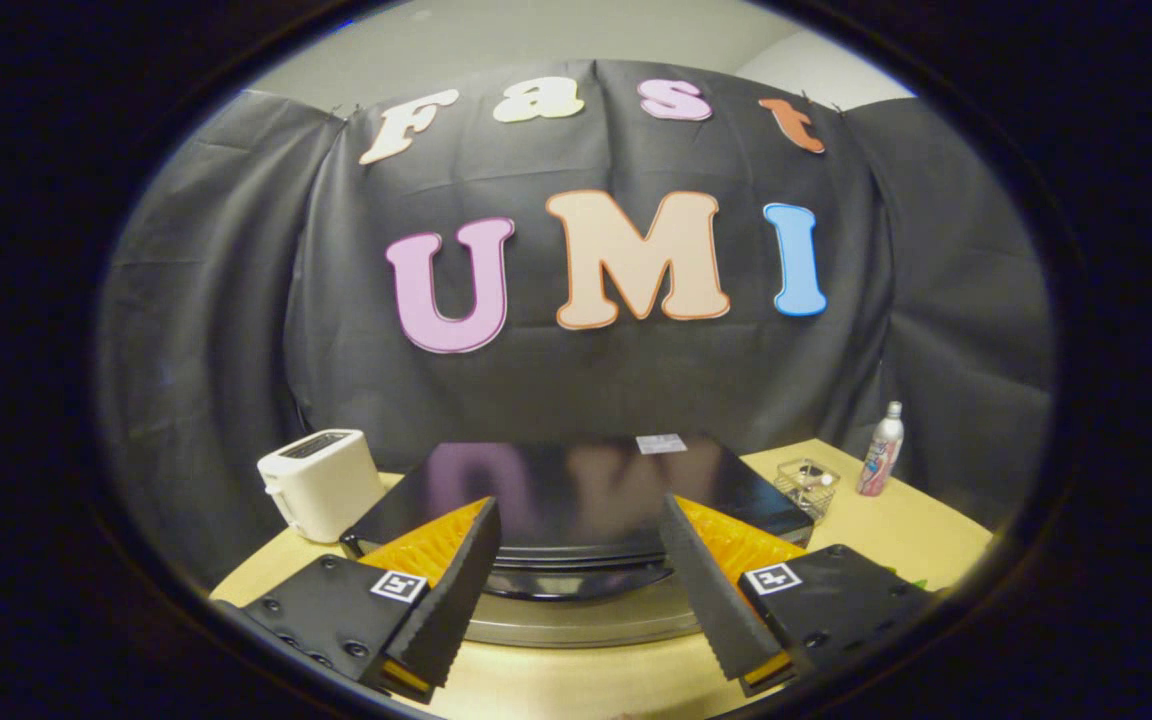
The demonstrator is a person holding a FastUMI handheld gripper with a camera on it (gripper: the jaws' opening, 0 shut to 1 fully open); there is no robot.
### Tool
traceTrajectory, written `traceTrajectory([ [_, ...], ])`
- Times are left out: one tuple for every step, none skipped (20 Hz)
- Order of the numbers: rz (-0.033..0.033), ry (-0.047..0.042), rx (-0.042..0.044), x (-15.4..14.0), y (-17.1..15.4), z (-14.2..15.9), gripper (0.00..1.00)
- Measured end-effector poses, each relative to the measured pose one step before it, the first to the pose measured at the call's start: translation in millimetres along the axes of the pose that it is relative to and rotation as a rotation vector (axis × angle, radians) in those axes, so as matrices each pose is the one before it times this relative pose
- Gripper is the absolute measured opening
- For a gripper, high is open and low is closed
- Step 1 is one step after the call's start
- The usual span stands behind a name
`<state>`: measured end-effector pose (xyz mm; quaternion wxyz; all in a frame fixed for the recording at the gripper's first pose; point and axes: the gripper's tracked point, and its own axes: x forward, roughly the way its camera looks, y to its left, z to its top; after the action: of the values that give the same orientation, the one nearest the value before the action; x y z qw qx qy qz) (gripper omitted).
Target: Open the toaster oven, put the food inside, and close the toaster oven door.
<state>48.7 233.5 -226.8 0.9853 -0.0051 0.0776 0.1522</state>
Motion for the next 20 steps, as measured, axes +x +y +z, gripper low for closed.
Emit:
traceTrajectory([
  [-0.00097,0.01223,-0.00638,3.5,1.46,-6.59,0.98],
  [-0.00178,0.01174,-0.00812,3.03,0.82,-5.84,0.98],
  [0.00117,0.01227,-0.00695,2.76,2.19,-7.65,0.98],
  [0.00199,0.02138,-0.00905,2.29,1.96,-7.96,0.98],
  [0.00533,-0.0113,0.0096,-0.69,1.52,0.72,0.98],
  [-0.00734,-0.00686,0.00622,-0.39,-0.54,1.52,0.98],
  [-0.00247,0.01521,0.00749,-0.3,-0.16,-3.9,0.98],
  [-0.00388,-0.00412,0.02201,-1.11,-1.2,0.93,0.98],
  [0.00092,0.00354,0.00861,-1.23,-0.2,-3.04,0.98],
  [0.00401,-0.00263,-0.00839,-2.61,1.14,0.94,0.98],
  [0.00104,0.00369,-0.00802,-2.66,-0.44,-2.27,0.98],
  [-0.00139,-0.00001,-0.00074,-5.13,-0.95,-0.68,0.98],
  [-0.00053,0.0031,-0.00051,-5.11,-1.02,-2.25,0.98],
  [0.00127,0.0018,-0.00451,-5.93,-0.1,-2.13,0.97],
  [0.003,0.00383,-0.00605,-5.83,-0.43,-2.81,0.98],
  [0.00529,0.00381,-0.00087,-6.56,-0.82,-2.56,0.98],
  [0.00593,0.02334,0.01591,-6.96,-0.85,-8.21,0.97],
  [0.00457,-0.00324,0.01858,-5.1,-2.38,-0.91,0.97],
  [0.0064,0.02159,-0.00191,-5.57,-1.15,-7.96,0.97],
  [0.003,0.00312,-0.00924,-4.2,0.77,0.24,0.97],
])
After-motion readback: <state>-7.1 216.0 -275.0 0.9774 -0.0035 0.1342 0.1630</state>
